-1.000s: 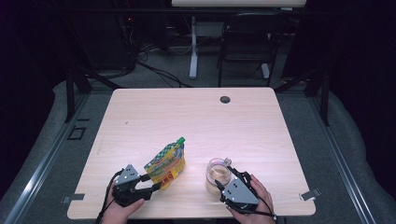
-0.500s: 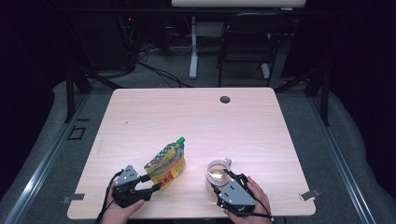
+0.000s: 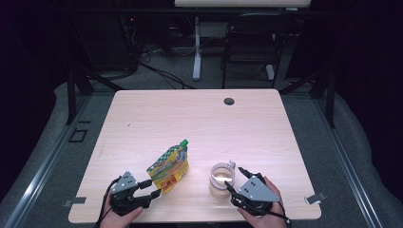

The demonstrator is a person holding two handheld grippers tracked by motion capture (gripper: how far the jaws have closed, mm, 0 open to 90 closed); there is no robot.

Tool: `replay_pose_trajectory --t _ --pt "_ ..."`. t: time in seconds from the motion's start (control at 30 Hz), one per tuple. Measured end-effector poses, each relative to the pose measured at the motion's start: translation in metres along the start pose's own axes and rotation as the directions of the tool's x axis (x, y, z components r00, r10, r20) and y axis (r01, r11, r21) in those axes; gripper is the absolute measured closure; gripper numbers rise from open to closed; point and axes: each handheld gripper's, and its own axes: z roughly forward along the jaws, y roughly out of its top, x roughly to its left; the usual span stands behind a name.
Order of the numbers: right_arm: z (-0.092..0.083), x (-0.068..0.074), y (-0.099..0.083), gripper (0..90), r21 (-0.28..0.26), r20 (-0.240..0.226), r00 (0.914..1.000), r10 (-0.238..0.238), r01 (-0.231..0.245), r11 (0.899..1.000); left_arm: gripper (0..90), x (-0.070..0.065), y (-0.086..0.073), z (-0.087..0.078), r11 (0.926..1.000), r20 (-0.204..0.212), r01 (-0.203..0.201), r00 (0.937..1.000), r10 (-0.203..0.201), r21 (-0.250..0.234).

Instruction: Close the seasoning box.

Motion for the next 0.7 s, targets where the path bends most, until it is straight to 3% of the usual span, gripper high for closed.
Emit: replay_pose_trajectory --t 0.1,0.2,0.43,0.53,0.6,0.7 --pt "-0.006 -0.012 -0.003 40.5 -0.018 0.009 0.9981 0.06 -0.06 0.998 47.5 0.002 -0.002 -0.002 1.0 0.001 0.005 1.0 -0.005 -0.002" --pt "-0.009 -0.019 -0.005 40.5 -0.023 0.017 0.9965 0.081 -0.081 0.996 47.5 0.003 -0.002 -0.006 1.0 -0.002 0.003 1.0 -0.003 -0.004" --pt "-0.013 -0.043 -0.018 40.6 -0.019 0.047 0.9824 0.181 -0.18 0.983 47.5 0.006 -0.006 -0.014 0.9998 -0.007 0.014 0.9999 -0.014 -0.012" --pt "-0.012 -0.054 -0.028 40.7 -0.004 0.056 0.9694 0.239 -0.239 0.971 47.5 0.009 -0.008 -0.018 0.9996 -0.012 0.02 0.9997 -0.02 -0.018" --pt "-0.01 -0.063 -0.036 40.9 -0.002 0.054 0.951 0.304 -0.305 0.952 47.5 0.011 -0.009 -0.02 0.9996 -0.015 0.021 0.9997 -0.021 -0.02" --pt "-0.009 -0.066 -0.04 41.0 0.005 0.061 0.9463 0.317 -0.318 0.948 47.5 0.015 -0.009 -0.023 0.9988 -0.023 0.036 0.9991 -0.037 -0.032"
